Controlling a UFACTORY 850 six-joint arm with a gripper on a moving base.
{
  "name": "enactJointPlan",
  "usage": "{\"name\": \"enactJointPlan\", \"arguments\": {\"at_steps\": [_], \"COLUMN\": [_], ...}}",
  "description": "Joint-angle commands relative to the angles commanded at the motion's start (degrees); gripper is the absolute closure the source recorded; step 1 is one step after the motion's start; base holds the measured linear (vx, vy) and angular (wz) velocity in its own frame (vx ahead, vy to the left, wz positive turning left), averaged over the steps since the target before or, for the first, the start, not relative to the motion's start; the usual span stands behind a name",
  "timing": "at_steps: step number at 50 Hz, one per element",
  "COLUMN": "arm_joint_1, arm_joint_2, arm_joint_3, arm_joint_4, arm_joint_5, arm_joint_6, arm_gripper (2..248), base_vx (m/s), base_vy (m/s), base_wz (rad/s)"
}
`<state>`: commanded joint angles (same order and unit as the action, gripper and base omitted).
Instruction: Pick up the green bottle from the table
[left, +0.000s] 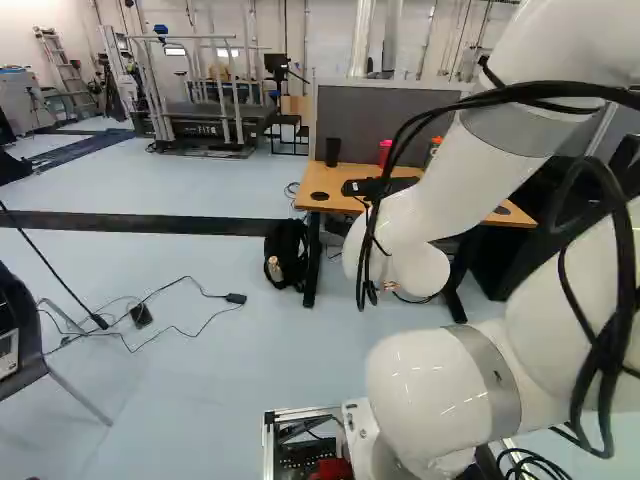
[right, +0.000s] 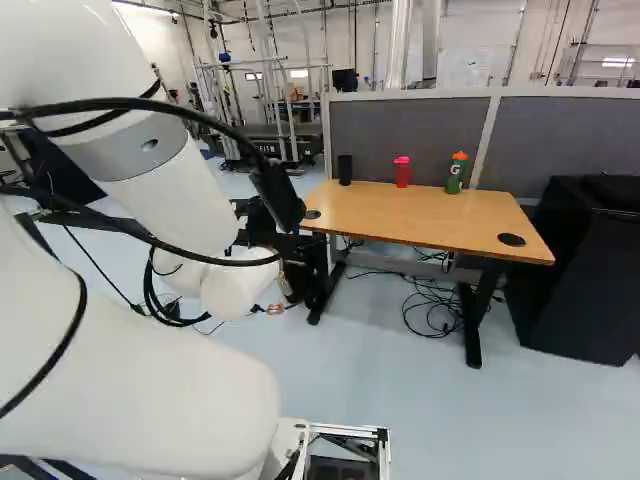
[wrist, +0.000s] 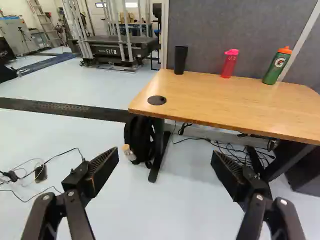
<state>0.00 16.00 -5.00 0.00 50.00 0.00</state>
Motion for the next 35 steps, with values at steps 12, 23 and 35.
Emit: {"name": "enactJointPlan", "arguments": {"at_steps": [12, 23, 35], "arm_joint_1": [0.0, 0.0, 0.0], "arm_joint_2": [0.0, 0.0, 0.0], "arm_joint_3": [0.0, 0.0, 0.0], "arm_joint_4": [0.0, 0.0, 0.0], "arm_joint_5": [0.0, 0.0, 0.0], "arm_joint_6": [0.0, 0.0, 0.0], "arm_gripper": [3, 3, 3], "base_vx": [0.152, 0.147, 0.135], "base_vy": [-0.023, -0.029, -0.037], "base_wz": [-0.132, -0.16, -0.193]}}
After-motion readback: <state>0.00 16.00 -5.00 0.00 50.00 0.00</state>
